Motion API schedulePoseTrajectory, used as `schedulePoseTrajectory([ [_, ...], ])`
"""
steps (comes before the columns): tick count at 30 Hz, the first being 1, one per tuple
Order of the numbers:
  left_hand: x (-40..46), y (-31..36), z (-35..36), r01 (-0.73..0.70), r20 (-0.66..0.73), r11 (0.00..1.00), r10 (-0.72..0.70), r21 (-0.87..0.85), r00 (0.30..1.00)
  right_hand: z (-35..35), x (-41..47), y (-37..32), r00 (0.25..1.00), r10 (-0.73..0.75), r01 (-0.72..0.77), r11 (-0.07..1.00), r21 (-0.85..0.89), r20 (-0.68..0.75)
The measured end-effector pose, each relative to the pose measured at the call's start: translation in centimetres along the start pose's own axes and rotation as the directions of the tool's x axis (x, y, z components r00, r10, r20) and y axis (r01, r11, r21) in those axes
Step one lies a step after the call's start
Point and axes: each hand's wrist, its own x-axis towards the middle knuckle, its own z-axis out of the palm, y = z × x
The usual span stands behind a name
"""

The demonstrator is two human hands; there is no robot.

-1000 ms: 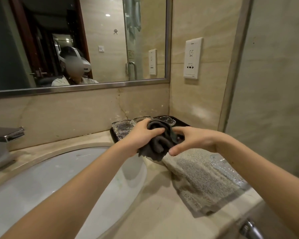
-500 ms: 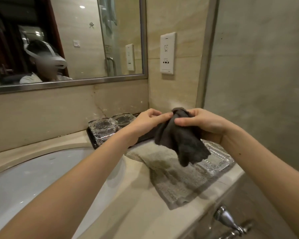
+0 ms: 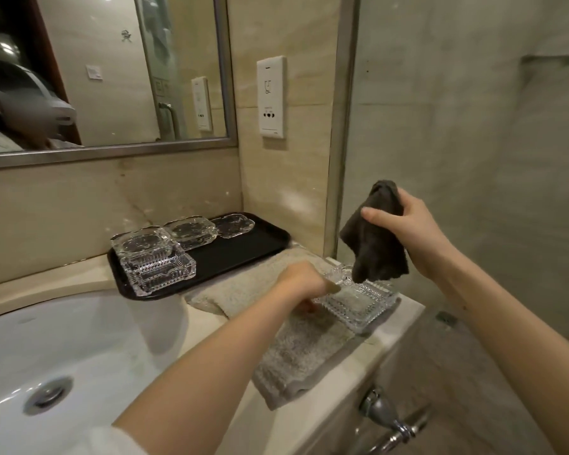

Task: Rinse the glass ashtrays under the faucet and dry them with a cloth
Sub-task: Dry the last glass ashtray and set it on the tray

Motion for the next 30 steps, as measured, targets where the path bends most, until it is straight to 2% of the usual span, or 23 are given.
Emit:
schedulePoseTrajectory([
  [2, 0.7, 0.3, 0.2, 0.0, -0.013, 0.997, 0.001, 0.078, 1.0, -0.6, 0.1, 0.4, 0.999, 0.04, -0.039, 0.998, -0.045, 0.025],
  [7, 1.3, 0.4, -0.3, 0.03, 0.065, 0.999, -0.027, -0.034, 0.998, -1.3, 0.2, 1.6, 0.999, 0.037, -0.039, 0.993, -0.11, -0.019],
  [12, 0.6, -1.3, -2.5, 0.069, 0.097, 0.951, -0.041, -0.301, 0.994, -1.8, 0.1, 1.8, 0.999, 0.021, -0.029, 0.98, -0.197, -0.043],
  [15, -0.6, -3.7, -4.6, 0.144, 0.144, 0.828, -0.077, -0.542, 0.987, -1.7, 0.0, 1.4, 1.0, -0.005, 0.006, 0.976, -0.217, 0.005],
  [17, -1.8, -5.6, -6.2, 0.168, 0.152, 0.706, -0.086, -0.688, 0.985, -0.8, 0.0, 1.0, 0.987, 0.091, -0.077, 0.991, -0.111, 0.131],
  [19, -3.2, -7.6, -7.7, 0.169, 0.135, 0.557, -0.102, -0.813, 0.986, 0.5, -0.1, 0.5, 0.941, 0.171, -0.176, 0.984, -0.008, 0.292],
  [21, -5.0, -9.5, -9.3, 0.157, 0.111, 0.404, -0.134, -0.901, 0.985, 2.3, -0.2, 0.0, 0.903, 0.146, -0.18, 0.982, 0.048, 0.404],
  [24, -8.6, -12.2, -11.4, 0.116, 0.081, 0.225, -0.158, -0.967, 0.984, 6.1, -0.1, -0.7, 0.902, 0.067, -0.133, 0.983, 0.125, 0.427],
  [27, -12.4, -15.3, -12.7, 0.054, 0.012, 0.221, -0.184, -0.974, 0.983, 10.7, 0.0, -1.3, 0.87, 0.026, -0.101, 0.987, 0.127, 0.492],
  [30, -16.0, -18.8, -13.3, 0.016, -0.045, 0.225, -0.264, -0.974, 0.964, 15.8, -0.4, -1.5, 0.826, -0.006, -0.018, 0.999, 0.038, 0.563],
])
